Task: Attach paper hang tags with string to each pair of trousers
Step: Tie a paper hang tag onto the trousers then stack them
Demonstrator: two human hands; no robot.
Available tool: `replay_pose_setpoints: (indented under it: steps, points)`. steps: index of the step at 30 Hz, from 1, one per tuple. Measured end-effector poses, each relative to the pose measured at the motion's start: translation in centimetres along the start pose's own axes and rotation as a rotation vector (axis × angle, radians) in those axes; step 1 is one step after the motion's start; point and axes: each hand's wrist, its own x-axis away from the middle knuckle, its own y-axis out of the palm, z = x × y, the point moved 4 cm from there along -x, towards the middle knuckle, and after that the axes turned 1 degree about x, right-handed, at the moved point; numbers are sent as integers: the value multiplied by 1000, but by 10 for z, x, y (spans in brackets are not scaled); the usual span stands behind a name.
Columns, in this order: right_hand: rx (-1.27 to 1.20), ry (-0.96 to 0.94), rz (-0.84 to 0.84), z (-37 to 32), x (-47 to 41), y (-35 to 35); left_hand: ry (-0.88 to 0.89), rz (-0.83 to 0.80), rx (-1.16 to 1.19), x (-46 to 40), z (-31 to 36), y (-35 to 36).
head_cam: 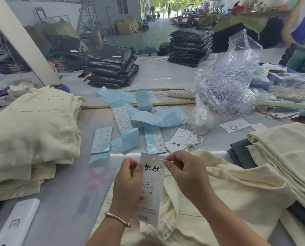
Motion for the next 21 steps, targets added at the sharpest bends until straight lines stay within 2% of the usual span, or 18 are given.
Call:
replay_pose_setpoints:
  steps: [3,6,11,21]
  points:
    - [174,-132,47,-14,5,5,152,10,41,9,13,1]
    - [215,-155,112,-18,5,6,230,-52,108,15,22,4]
    - [265,-173,199,-24,5,4,264,-103,150,17,26,4]
    - [256,-122,167,-23,2,8,349,-110,99,14,29,1]
